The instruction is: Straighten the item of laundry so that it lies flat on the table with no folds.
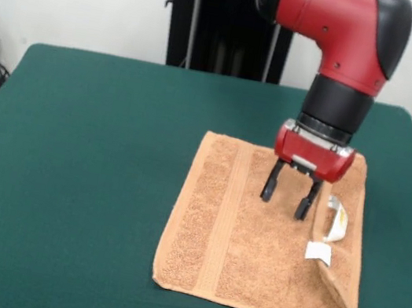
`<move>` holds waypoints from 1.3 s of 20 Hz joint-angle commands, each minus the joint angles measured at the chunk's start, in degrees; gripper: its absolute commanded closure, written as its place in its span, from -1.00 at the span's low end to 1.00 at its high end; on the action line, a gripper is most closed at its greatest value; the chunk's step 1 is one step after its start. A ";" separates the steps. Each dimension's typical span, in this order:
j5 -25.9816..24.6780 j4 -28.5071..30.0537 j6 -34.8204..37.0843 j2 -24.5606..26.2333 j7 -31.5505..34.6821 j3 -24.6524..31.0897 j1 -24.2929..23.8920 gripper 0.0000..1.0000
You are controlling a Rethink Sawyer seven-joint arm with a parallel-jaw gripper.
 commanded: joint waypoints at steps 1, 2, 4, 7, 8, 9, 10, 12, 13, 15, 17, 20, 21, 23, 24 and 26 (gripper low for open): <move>0.44 -3.99 2.37 2.23 7.31 4.64 -1.62 -1.00; 0.27 -3.92 2.46 2.12 7.44 4.87 -1.81 -1.00; -0.05 -3.89 2.39 2.02 7.70 5.49 -2.22 -1.00; -0.36 -3.92 1.04 2.07 8.09 5.54 -2.36 1.00; -0.54 -3.98 0.41 2.12 8.18 5.49 -2.39 1.00; -0.68 -3.91 0.87 1.94 8.28 5.97 -2.78 1.00; -0.45 -3.92 1.59 1.89 8.27 6.15 -2.84 1.00; -0.21 -3.90 2.62 1.69 8.27 6.57 -3.02 1.00; -0.43 -3.86 2.66 1.59 8.37 7.00 -3.33 1.00; -0.86 -3.78 2.83 1.48 8.35 7.75 -3.80 1.00; -1.13 -3.56 2.91 1.30 8.35 8.16 -3.98 1.00; -1.25 -3.23 3.10 0.88 8.47 8.73 -4.13 1.00; -1.34 -2.98 3.11 0.69 8.65 9.13 -4.29 1.00; -1.49 -2.68 3.11 0.45 8.92 9.83 -4.75 1.00; -1.44 -2.40 2.96 0.39 9.24 10.21 -4.74 1.00; -1.57 -1.94 2.30 0.40 9.82 11.01 -5.12 1.00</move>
